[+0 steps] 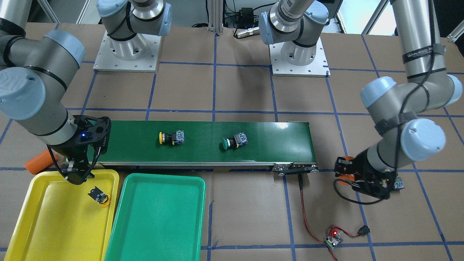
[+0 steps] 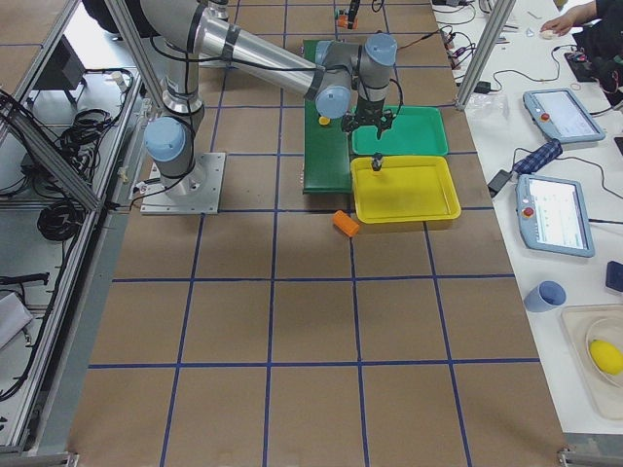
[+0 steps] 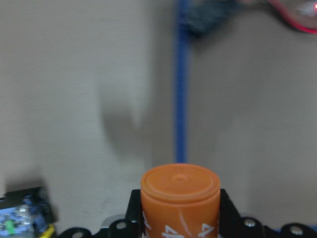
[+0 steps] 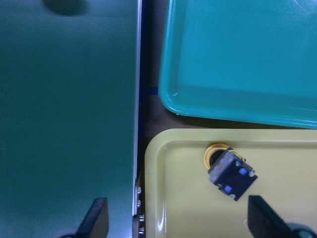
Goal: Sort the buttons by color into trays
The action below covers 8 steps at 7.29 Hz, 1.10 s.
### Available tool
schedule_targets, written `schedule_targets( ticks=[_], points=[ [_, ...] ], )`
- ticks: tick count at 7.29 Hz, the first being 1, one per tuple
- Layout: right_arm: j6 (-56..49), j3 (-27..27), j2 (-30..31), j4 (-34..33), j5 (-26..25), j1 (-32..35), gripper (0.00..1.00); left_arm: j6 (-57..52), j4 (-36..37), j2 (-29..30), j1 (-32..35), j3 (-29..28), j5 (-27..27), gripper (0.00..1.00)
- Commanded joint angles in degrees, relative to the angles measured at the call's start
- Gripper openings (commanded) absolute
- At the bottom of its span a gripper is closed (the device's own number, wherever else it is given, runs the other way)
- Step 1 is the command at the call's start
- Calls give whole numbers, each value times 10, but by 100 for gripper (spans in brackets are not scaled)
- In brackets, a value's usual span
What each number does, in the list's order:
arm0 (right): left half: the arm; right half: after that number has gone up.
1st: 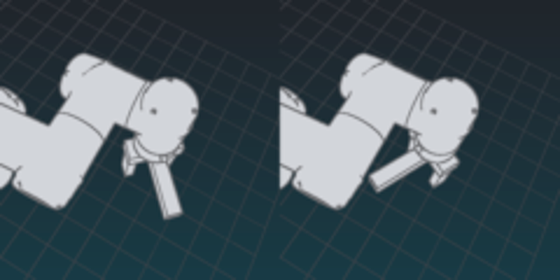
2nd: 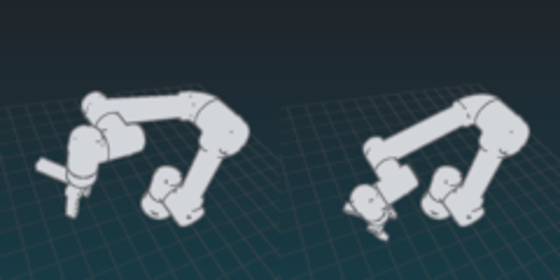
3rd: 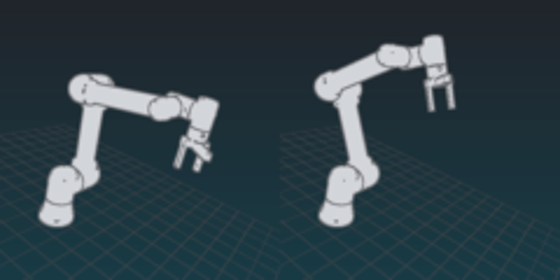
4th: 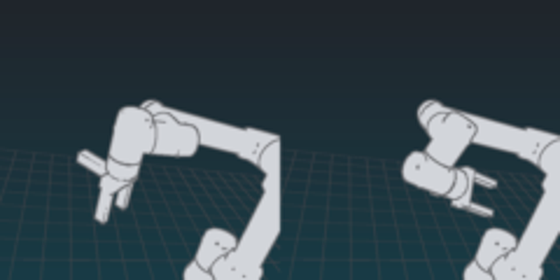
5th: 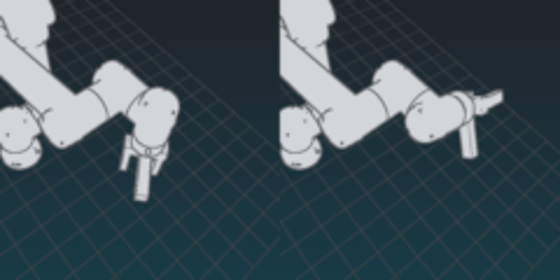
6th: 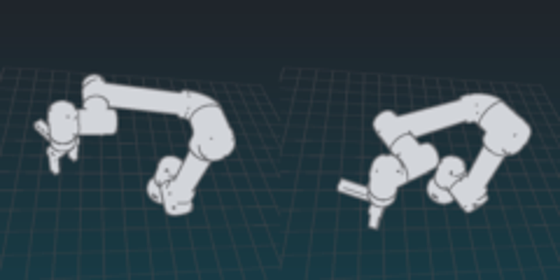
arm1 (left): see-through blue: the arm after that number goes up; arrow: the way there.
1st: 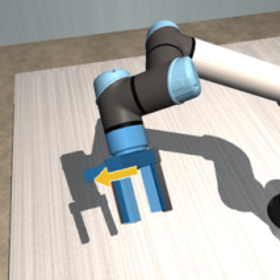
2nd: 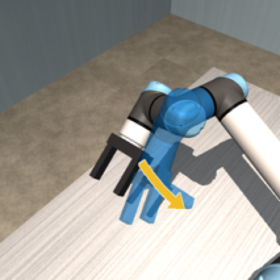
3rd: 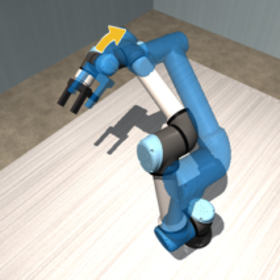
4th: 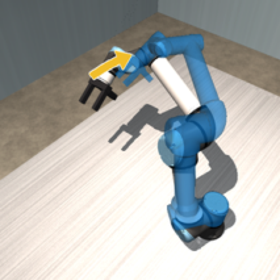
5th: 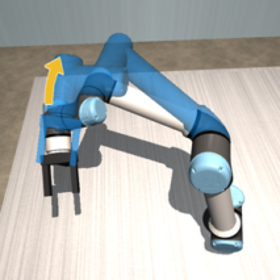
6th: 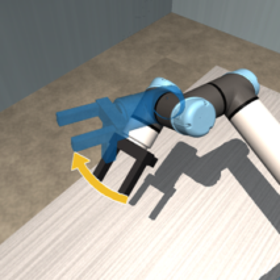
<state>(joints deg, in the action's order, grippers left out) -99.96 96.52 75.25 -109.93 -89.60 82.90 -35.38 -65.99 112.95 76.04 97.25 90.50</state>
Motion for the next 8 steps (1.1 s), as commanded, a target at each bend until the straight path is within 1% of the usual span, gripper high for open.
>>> schedule_targets(
  ticks=[1,2,3,4,5,6,7,8],
  points=[
    [24,54,66,47,16,5,100,-113,7,-96,65,93,-4,0],
    [24,89,84,5,12,5,100,-173,3,-127,85,101,-10,0],
    [28,126,89,-11,15,7,100,-241,3,-146,117,106,-10,0],
    [33,150,110,-27,7,9,100,-299,12,-156,149,124,-10,0],
    [31,168,127,-33,2,20,100,-328,26,-160,175,143,-6,0],
    [33,188,129,-48,-9,21,100,-382,78,-146,181,163,-8,0],
    [33,205,131,-70,-10,22,100,-432,126,-142,177,178,-11,0],
    [33,222,134,-96,-8,26,100,-437,132,-142,172,177,-11,0]
  ],
)
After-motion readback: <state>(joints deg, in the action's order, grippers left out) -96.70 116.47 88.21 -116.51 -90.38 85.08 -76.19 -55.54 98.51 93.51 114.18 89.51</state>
